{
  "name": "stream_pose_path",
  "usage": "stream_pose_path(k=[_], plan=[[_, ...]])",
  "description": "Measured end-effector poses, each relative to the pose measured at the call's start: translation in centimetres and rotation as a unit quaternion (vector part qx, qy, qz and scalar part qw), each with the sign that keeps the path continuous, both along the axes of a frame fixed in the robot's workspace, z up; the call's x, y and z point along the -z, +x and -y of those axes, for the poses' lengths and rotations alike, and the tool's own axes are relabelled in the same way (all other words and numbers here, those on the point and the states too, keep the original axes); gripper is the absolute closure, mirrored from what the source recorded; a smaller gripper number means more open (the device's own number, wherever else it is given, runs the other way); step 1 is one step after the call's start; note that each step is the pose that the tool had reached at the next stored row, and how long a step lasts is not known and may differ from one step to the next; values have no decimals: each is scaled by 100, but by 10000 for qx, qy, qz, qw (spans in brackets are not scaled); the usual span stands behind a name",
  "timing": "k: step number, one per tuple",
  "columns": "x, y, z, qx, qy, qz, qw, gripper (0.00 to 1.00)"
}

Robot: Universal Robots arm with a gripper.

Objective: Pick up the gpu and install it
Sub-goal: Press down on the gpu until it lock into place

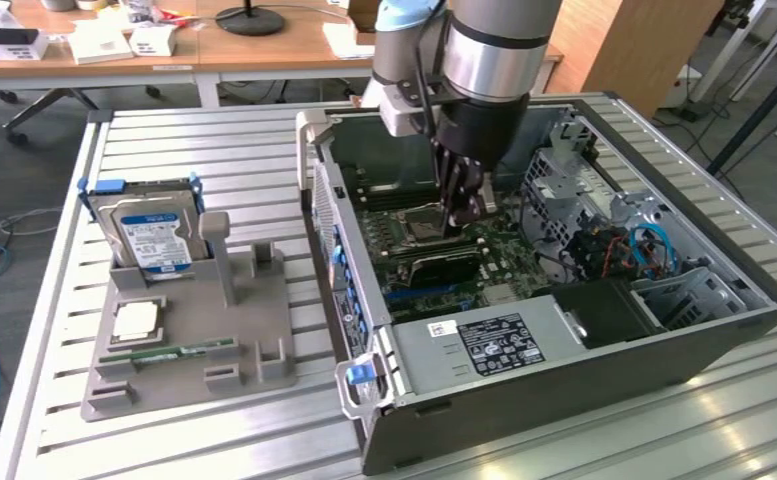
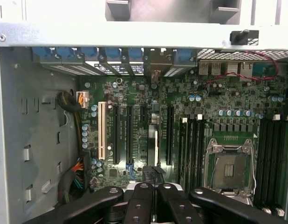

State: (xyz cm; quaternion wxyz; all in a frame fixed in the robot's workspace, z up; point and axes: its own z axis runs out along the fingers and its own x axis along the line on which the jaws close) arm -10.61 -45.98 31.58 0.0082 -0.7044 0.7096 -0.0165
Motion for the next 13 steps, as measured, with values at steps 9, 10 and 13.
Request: stream_pose_path(k=[9, 10, 13], plan=[[27, -2, 0, 0, 82, 0, 10000, 90], [31, -3, 0, 0, 110, 0, 9999, 90], [42, -4, 0, 1, 139, 1, 9999, 90]])
